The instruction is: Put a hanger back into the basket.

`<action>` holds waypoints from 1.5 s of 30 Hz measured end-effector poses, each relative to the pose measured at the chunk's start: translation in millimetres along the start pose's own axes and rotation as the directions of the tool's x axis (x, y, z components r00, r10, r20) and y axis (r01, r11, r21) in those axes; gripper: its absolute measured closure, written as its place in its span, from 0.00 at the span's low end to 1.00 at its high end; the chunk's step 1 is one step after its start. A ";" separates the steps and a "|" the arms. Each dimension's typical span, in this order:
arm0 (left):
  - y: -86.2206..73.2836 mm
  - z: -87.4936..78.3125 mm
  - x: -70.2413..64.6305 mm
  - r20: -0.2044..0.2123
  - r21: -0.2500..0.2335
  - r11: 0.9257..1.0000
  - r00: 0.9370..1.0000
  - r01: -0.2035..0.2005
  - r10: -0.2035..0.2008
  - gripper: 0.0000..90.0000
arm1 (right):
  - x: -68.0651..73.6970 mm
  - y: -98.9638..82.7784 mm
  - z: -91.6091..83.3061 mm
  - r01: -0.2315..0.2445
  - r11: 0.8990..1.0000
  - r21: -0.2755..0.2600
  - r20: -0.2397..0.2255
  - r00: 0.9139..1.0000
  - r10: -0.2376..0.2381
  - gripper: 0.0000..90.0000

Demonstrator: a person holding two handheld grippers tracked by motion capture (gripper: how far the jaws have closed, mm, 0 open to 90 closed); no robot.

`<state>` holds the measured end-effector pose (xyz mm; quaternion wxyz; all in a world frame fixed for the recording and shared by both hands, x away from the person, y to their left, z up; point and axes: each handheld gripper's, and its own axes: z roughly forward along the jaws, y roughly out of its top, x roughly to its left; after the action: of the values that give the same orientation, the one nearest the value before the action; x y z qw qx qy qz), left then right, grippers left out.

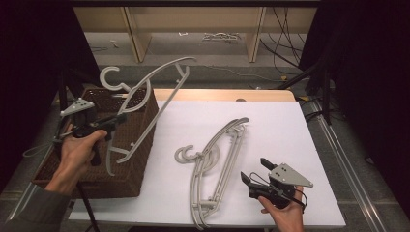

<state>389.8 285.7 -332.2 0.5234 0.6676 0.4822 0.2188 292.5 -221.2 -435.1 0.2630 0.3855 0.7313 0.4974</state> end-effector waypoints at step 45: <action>-48.1 -43.0 115.7 -0.177 0.095 0.989 0.975 -0.116 0.131 0.90 | 1.4 -1.1 5.3 0.005 1.000 0.007 -0.011 1.000 -0.005 0.22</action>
<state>386.4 407.0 -385.3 0.4338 0.6948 0.4944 0.2908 295.5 -217.5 -438.1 0.2590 0.3819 0.7356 0.4960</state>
